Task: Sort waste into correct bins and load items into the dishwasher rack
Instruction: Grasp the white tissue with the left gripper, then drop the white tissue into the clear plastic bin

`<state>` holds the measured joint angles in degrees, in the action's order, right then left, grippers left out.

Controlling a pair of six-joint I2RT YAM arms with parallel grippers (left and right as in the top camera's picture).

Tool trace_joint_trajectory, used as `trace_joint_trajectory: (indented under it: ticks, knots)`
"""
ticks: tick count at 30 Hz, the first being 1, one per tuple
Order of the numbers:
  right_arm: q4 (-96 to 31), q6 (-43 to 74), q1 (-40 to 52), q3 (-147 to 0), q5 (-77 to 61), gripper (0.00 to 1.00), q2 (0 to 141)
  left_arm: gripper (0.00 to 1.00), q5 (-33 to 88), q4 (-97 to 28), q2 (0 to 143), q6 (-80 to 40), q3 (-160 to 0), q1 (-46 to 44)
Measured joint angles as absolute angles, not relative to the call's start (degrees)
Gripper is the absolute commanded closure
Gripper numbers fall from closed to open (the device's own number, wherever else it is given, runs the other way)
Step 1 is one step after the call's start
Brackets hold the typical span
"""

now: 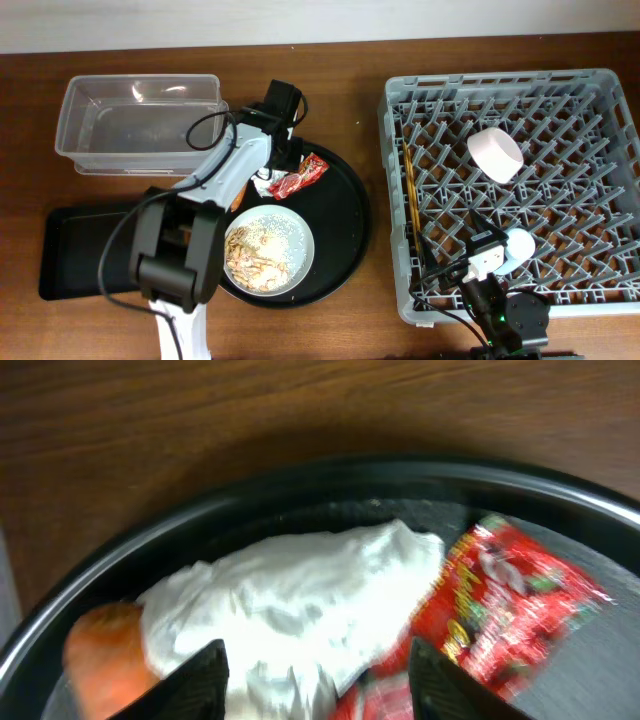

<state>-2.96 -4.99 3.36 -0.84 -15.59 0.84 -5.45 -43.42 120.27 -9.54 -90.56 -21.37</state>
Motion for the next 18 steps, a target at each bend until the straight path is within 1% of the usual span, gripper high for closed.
trace_joint_trajectory:
  ticks: [1,2,4,5,6,11,15,18]
  knots:
    - [-2.96,-4.95,3.36,-0.84,-15.57,0.02,0.84,0.5,-5.54,-42.81,121.32,-9.61,-90.56,-21.37]
    - [-2.96,-4.97,3.36,-0.84,-15.59,0.02,0.84,0.58,-5.65,-42.37,122.45,-9.67,-90.56,-21.37]
    - [-2.96,-4.97,3.36,-0.84,-15.57,0.02,0.84,0.78,-5.82,-41.67,124.14,-9.91,-90.56,-21.37]
    - [-2.96,-4.95,3.36,-0.84,-15.57,0.02,0.84,0.94,-5.63,-41.3,124.33,-9.93,-90.56,-21.37]
    - [-2.96,-4.99,3.36,-0.84,-15.59,0.02,0.84,1.0,-5.85,-40.93,124.31,-9.82,-90.65,-21.37]
    - [-2.96,-4.95,3.36,-0.84,-15.57,0.02,0.84,1.0,-6.07,-46.54,124.33,-9.52,-94.67,-21.21]
    - [-2.96,-4.95,3.36,-0.84,-15.59,0.02,0.84,1.0,-6.42,-55.94,123.26,-9.5,-103.35,-21.21]
    - [-2.96,-4.95,3.36,-0.84,-15.59,0.02,0.84,1.0,-9.74,-59.44,119.55,-9.5,-107.85,-21.19]
